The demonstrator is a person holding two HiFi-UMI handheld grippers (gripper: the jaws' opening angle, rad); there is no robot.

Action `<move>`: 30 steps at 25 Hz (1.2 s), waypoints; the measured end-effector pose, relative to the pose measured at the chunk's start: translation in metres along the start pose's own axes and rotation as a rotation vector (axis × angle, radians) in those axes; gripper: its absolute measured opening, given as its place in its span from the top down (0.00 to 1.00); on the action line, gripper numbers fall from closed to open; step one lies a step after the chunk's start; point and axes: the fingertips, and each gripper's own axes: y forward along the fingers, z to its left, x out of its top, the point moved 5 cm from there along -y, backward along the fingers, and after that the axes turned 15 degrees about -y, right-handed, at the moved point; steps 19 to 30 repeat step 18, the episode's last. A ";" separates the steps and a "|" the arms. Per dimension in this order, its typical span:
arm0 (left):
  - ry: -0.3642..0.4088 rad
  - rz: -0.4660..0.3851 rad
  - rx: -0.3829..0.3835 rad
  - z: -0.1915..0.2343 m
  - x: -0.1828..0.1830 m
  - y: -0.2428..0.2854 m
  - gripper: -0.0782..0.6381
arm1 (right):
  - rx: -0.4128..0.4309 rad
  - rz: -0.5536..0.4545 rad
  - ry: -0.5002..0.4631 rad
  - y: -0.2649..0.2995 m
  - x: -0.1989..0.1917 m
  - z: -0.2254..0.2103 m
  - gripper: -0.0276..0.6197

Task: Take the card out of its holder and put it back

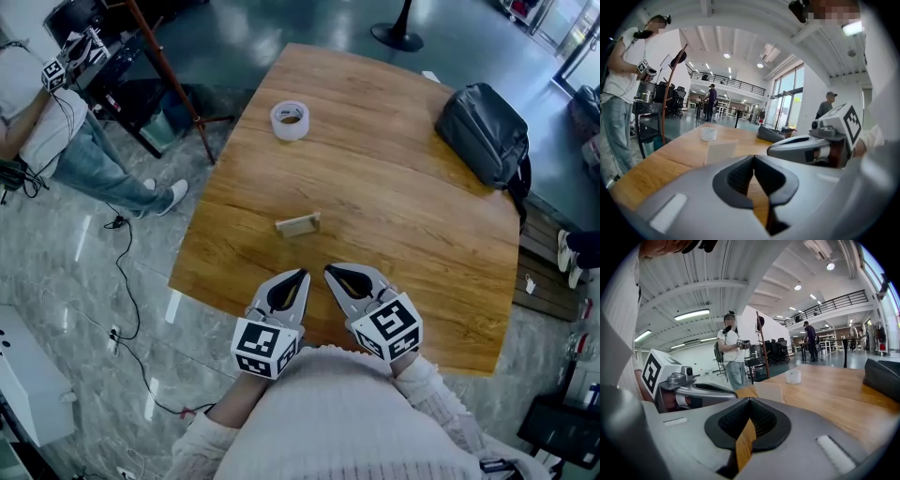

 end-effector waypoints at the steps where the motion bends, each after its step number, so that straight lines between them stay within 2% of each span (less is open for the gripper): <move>1: -0.005 0.002 -0.001 0.000 0.000 0.000 0.88 | 0.004 0.003 0.001 0.000 0.000 0.000 0.96; 9: -0.021 0.027 -0.022 -0.002 -0.005 -0.003 0.88 | 0.011 0.008 0.002 -0.001 0.001 0.008 0.96; 30: -0.037 0.010 -0.023 -0.002 -0.004 -0.006 0.88 | -0.001 0.019 -0.009 -0.001 0.001 0.011 0.96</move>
